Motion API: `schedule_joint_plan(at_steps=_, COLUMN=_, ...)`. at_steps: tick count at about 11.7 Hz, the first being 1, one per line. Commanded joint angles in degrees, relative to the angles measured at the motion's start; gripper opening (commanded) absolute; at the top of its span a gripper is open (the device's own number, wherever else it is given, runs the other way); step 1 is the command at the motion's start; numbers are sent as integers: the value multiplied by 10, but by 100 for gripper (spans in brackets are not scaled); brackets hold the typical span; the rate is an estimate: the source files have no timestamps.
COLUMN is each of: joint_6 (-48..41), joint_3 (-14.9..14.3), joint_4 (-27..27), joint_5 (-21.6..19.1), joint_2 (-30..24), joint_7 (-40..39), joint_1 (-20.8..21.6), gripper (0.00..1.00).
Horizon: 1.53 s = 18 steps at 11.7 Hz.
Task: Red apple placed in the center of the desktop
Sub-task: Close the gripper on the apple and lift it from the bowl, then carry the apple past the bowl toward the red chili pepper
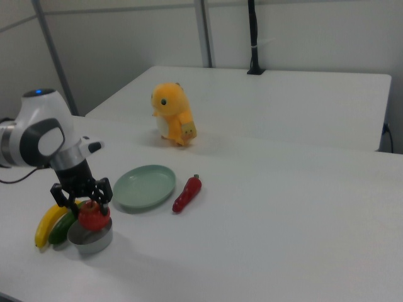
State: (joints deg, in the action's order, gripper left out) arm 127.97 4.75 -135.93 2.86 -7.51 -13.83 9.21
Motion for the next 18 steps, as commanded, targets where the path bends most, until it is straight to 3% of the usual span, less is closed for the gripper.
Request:
schedule_joint_plan(at_steps=1, joint_6=-105, joint_3=-2, joint_4=78, joint_5=-14, joint_2=-29, joint_7=0, joint_1=-10, gripper=10)
schedule_joint_plan(at_steps=8, joint_6=-337, joint_3=-4, joint_4=349, joint_5=-44, joint_2=19, joint_7=24, joint_1=-45, gripper=12)
schedule_joint_plan(at_steps=12, joint_6=-407, joint_3=-8, joint_4=456, joint_5=-63, joint_2=72, joint_7=32, joint_1=-74, gripper=11)
schedule_joint_plan(at_steps=14, joint_6=-407, joint_3=-26, joint_4=482, joint_5=-63, joint_2=93, joint_7=36, joint_1=-86, gripper=11)
schedule_joint_plan(at_steps=18, joint_6=-389, joint_3=-90, joint_4=551, joint_5=-57, joint_2=183, joint_7=34, joint_1=-86, gripper=11)
